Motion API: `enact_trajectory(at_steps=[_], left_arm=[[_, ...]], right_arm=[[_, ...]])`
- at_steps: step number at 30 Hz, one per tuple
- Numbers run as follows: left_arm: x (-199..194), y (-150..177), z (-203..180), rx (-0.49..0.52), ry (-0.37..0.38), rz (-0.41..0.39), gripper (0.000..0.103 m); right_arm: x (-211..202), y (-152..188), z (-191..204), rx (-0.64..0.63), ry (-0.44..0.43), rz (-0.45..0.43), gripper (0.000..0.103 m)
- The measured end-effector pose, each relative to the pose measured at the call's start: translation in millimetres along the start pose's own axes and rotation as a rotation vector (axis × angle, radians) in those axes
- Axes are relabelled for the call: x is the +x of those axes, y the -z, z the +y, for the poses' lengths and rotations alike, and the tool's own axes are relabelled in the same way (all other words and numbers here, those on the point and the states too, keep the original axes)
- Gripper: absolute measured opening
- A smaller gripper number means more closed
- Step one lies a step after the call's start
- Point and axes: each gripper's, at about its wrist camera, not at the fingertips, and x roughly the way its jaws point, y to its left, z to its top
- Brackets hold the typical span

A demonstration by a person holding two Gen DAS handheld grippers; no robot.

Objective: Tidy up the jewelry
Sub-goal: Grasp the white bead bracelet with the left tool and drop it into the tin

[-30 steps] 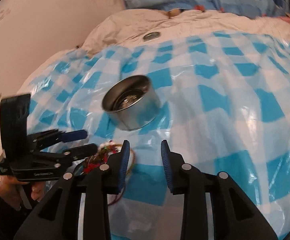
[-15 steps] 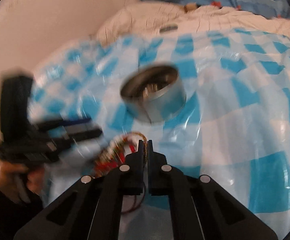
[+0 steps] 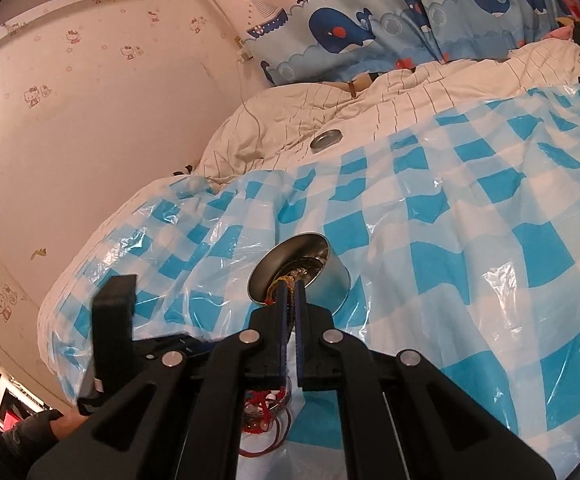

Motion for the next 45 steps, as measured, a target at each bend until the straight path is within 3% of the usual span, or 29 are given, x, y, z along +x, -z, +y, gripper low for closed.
enact_trajectory(at_steps=[4, 13, 16, 25, 30, 35, 39, 41, 43, 45], left_arm=[[-6, 0, -5, 0.045, 0.007, 0.015, 0.009], [-59, -17, 2, 0.063, 0.151, -0.035, 0.006], [-69, -21, -2, 0.110, 0.128, -0.046, 0.006], [-95, -53, 13, 0.002, 0.210, -0.176, 0.006], [-73, -74, 24, -0.124, 0.247, -0.232, 0.006], [-30, -82, 47, -0.270, 0.132, -0.187, 0.014], [-41, -74, 54, -0.291, 0.077, -0.216, 0.038], [-49, -69, 57, -0.292, 0.060, -0.228, 0.043], [-52, -61, 58, -0.275, 0.053, -0.200, 0.046], [-49, -52, 54, -0.229, 0.053, -0.146, 0.048]], right_arm=[[-2, 2, -1, 0.005, 0.000, -0.002, 0.004], [-1, 1, 0, -0.005, -0.001, -0.003, 0.004], [-1, 0, 2, -0.014, 0.003, -0.003, 0.004], [-9, -7, 10, -0.043, -0.010, -0.058, 0.004], [2, -25, 15, -0.058, -0.011, -0.088, 0.004], [23, -42, 18, -0.064, -0.007, -0.092, 0.004], [50, -49, 19, -0.055, -0.027, -0.059, 0.004], [69, -50, 19, -0.076, 0.019, -0.024, 0.005], [91, -47, 14, -0.095, 0.095, 0.065, 0.021], [89, -41, 3, -0.051, 0.140, 0.083, 0.026]])
